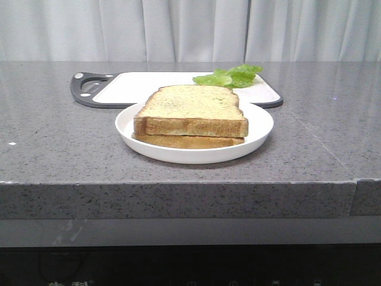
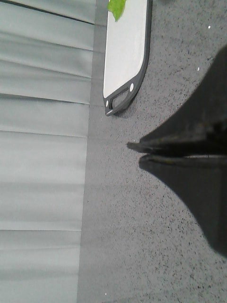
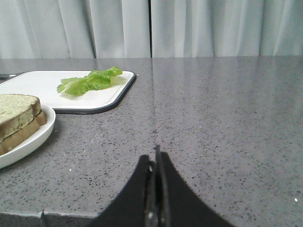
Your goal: Left arm grabs bread, right arm adds lettuce
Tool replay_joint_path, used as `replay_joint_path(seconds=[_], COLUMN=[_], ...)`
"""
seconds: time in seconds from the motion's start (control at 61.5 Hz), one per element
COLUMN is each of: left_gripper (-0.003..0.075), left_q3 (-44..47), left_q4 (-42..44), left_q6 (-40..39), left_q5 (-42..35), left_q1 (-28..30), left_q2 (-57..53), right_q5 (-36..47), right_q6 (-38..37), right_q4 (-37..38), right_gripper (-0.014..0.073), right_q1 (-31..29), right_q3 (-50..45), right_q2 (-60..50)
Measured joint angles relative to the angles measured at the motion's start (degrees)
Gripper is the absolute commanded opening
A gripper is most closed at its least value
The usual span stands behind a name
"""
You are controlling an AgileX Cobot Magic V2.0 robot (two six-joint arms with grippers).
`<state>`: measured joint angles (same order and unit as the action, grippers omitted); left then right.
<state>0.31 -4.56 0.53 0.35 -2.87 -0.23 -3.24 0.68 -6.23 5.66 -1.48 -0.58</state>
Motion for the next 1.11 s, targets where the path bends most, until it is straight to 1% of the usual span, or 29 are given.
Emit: replay_joint_path(seconds=[0.796,0.926,1.008,1.105], left_gripper=[-0.0020,-0.0020,-0.0020,-0.0020], left_q3=[0.00,-0.20,-1.70,-6.64], left_q4=[0.00,-2.47,-4.93,-5.68], left_q6=[0.00,0.00,0.00,0.00], left_q5=[-0.35,-1.28,-0.05,3.58], left_q1=[0.00,0.00,0.00,0.00], left_q2=[0.00,0.00,0.00,0.00], right_q5=[0.09,0.21,-1.04,-3.44], right_q6=[0.00,0.00,0.00,0.00], right_q4=[0.00,0.00,0.00,0.00], right_gripper=[-0.0118,-0.0118,-0.0118,-0.0118], right_q1=[0.00,0.00,0.00,0.00], right_q3=[0.00,0.00,1.92,6.75], right_q2=[0.00,0.00,0.00,0.00])
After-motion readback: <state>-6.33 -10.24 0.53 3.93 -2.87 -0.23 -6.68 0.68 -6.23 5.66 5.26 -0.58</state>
